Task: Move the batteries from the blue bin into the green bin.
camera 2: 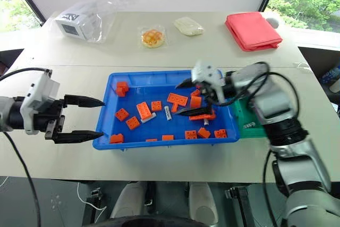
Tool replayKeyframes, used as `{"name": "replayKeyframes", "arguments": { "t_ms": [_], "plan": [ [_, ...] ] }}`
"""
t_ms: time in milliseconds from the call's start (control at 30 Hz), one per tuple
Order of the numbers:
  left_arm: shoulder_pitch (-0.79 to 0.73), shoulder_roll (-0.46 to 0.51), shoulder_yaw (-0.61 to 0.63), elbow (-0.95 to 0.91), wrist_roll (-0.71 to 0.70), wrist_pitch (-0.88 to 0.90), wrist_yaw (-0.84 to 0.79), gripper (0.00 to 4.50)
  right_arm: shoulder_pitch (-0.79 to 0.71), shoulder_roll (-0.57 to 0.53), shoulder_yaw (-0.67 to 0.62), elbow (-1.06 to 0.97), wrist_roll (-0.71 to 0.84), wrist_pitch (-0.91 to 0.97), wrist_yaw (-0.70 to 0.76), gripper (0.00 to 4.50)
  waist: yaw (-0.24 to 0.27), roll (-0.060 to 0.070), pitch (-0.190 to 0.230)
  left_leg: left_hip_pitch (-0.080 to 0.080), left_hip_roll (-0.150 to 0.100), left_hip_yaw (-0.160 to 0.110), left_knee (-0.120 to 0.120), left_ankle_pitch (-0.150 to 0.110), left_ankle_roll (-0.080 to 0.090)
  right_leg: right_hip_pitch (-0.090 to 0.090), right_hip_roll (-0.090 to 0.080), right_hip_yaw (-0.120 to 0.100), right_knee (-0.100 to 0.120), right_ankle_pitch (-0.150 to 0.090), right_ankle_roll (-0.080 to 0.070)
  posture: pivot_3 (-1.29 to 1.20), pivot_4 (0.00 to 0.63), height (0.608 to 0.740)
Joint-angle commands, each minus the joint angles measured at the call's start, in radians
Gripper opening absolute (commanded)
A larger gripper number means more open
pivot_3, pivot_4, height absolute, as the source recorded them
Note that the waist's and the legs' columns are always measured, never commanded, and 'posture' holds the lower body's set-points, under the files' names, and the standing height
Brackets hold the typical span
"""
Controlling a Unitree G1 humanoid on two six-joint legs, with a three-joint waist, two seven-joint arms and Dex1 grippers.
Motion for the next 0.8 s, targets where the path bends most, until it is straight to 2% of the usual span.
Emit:
{"name": "replayKeyframes", "arguments": {
  "t_ms": [33,133,200,433,800],
  "plan": [
    [-0.010,0.005,0.007,-0.003,0.004,-0.019,0.001,4.50,-0.044,0.045,0.029,0.013,-0.029,0.020,-0.041,4.44,0.001,0.000,0.000,0.000,0.000,0.000,0.000,0.000,0.000,0.000,0.000,0.000,0.000,0.000,0.000,0.00,0.150,0.734],
    [-0.005,0.002,0.004,0.018,0.020,-0.031,0.005,4.50,-0.041,0.104,0.098,0.010,-0.052,0.027,-0.046,3.63,0.001,0.000,0.000,0.000,0.000,-0.001,0.000,0.000,0.000,0.000,0.000,0.000,0.000,0.000,0.000,0.00,0.150,0.734],
    [-0.009,0.000,0.001,0.023,0.025,-0.034,0.007,4.50,-0.041,0.120,0.124,0.016,-0.073,0.022,-0.047,2.63,-0.001,0.000,0.000,0.000,0.000,-0.001,0.000,0.000,0.000,0.000,0.000,0.000,0.000,0.000,0.000,0.00,0.150,0.734],
    [-0.016,-0.006,0.009,0.011,0.011,-0.024,0.032,4.50,-0.046,0.156,0.188,0.089,-0.144,-0.030,-0.047,2.63,-0.001,-0.001,0.000,0.000,0.000,-0.001,0.000,0.000,0.000,0.000,0.000,-0.001,0.001,0.000,0.000,0.00,0.150,0.734],
    [-0.002,-0.020,0.027,-0.019,-0.001,-0.015,0.077,4.50,-0.081,0.234,0.214,0.304,-0.245,-0.158,-0.054,2.63,-0.003,-0.001,0.000,0.000,0.000,-0.001,0.000,0.000,0.000,0.000,0.001,-0.001,0.002,0.001,0.003,0.00,0.150,0.734]
  ]
}}
